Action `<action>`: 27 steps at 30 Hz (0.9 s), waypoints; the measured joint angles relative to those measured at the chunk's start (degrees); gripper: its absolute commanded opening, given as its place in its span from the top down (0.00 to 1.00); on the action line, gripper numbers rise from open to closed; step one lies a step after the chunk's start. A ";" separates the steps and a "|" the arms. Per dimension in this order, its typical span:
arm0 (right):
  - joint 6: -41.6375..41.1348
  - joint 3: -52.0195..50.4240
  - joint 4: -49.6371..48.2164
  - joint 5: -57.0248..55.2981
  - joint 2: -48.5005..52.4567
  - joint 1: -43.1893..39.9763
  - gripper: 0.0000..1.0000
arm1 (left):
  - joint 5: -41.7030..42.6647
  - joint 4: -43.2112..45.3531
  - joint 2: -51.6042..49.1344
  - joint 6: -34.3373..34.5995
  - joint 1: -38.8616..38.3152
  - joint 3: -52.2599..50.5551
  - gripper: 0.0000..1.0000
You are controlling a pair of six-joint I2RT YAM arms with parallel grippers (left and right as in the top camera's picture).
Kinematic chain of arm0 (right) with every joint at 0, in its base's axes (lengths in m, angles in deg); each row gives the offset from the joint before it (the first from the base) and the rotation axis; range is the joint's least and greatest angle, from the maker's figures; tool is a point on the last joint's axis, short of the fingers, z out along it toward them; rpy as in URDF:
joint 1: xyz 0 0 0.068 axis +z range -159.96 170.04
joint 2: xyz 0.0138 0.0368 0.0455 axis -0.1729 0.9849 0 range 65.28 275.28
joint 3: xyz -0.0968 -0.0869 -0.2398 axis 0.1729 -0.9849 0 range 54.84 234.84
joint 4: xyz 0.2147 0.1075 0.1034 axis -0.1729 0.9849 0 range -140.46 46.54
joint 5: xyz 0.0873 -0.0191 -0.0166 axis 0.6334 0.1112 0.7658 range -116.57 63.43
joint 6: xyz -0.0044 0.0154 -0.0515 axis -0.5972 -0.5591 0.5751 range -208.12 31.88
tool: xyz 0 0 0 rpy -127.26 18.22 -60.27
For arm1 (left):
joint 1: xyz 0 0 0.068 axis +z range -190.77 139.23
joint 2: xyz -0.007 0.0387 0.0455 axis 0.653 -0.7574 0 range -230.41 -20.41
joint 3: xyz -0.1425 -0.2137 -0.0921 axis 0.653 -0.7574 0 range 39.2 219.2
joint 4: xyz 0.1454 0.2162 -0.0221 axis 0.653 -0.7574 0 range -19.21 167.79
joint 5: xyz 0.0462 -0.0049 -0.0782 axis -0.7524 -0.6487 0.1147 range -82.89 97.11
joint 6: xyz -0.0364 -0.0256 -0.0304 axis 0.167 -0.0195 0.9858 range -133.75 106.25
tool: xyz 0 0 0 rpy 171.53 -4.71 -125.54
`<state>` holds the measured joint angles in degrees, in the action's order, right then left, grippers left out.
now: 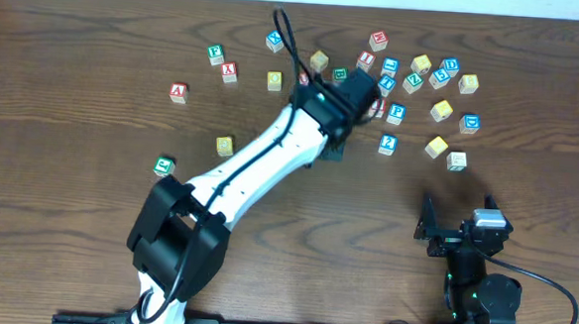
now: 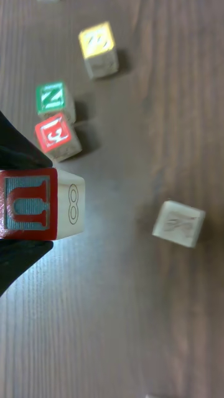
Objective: Spell out NEURIPS
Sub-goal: 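Carry the red U block toward the right of the red E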
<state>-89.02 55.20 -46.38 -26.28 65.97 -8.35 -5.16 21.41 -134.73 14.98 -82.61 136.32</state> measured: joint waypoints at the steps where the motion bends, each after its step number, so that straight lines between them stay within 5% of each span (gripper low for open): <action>1: 0.00 0.00 -0.02 0.00 0.00 0.00 0.01 | -0.09 0.96 0.00 0.31 -0.33 -1.66 0.92; 27: 0.00 0.00 -0.02 0.00 0.00 0.00 0.01 | -0.13 14.08 9.01 10.32 -0.96 -21.14 0.92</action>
<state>-89.02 55.20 -46.40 -26.28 65.97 -8.35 -5.29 35.49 -125.73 25.29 -83.57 115.19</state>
